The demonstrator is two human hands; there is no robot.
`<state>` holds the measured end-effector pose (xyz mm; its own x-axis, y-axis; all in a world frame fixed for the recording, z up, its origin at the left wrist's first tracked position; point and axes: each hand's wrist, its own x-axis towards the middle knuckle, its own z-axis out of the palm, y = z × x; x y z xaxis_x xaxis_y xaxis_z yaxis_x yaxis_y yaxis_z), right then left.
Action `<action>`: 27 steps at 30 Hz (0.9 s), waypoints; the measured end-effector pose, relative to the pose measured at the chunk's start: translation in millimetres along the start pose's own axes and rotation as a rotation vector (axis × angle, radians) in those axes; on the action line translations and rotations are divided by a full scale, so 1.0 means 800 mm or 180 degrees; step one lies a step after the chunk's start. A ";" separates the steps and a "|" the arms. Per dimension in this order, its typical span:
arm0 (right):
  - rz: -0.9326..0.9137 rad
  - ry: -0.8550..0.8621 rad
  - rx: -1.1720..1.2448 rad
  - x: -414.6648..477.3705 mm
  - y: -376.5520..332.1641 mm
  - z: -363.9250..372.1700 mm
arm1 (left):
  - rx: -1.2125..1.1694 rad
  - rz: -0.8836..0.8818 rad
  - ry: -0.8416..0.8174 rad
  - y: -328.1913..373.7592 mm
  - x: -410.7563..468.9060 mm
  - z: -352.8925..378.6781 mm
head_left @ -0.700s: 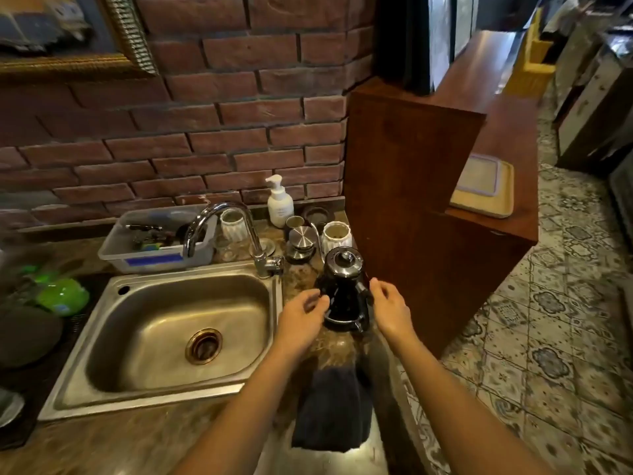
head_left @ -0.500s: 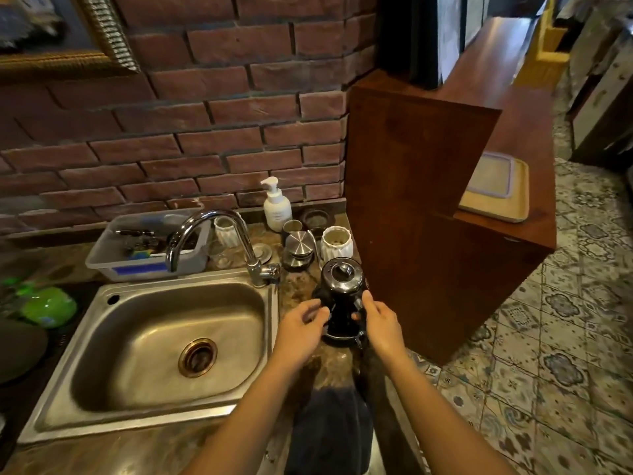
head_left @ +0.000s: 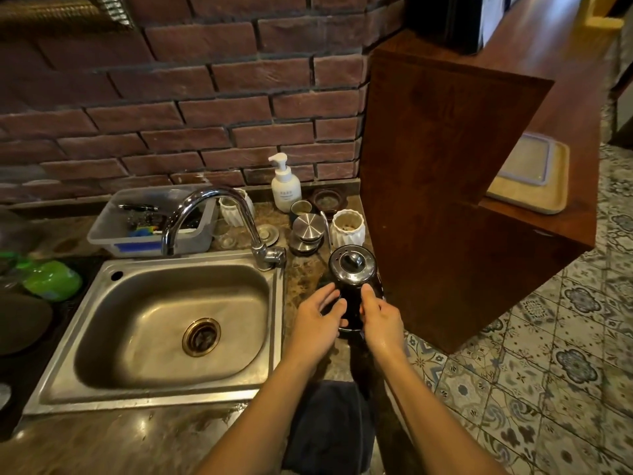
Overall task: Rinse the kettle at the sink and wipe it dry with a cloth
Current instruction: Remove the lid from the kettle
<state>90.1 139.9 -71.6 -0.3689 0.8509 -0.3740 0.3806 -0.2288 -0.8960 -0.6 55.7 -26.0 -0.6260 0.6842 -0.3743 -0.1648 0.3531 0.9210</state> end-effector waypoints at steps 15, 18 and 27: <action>-0.0480 0.0097 -0.0016 -0.075 -0.050 0.035 | 0.0006 0.0283 0.0264 0.011 -0.053 -0.064; -0.0420 0.0071 0.0038 -0.105 -0.048 0.060 | 0.0040 0.0304 0.0387 0.001 -0.072 -0.090; -0.0255 -0.0071 0.0309 -0.213 -0.012 0.153 | 0.0213 0.0296 0.0621 -0.056 -0.148 -0.187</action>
<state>45.2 -60.6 -28.4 -0.4141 0.8577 -0.3046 0.2657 -0.2062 -0.9417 -33.2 -136.7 -7.1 -0.7728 0.5817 -0.2540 -0.0526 0.3401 0.9389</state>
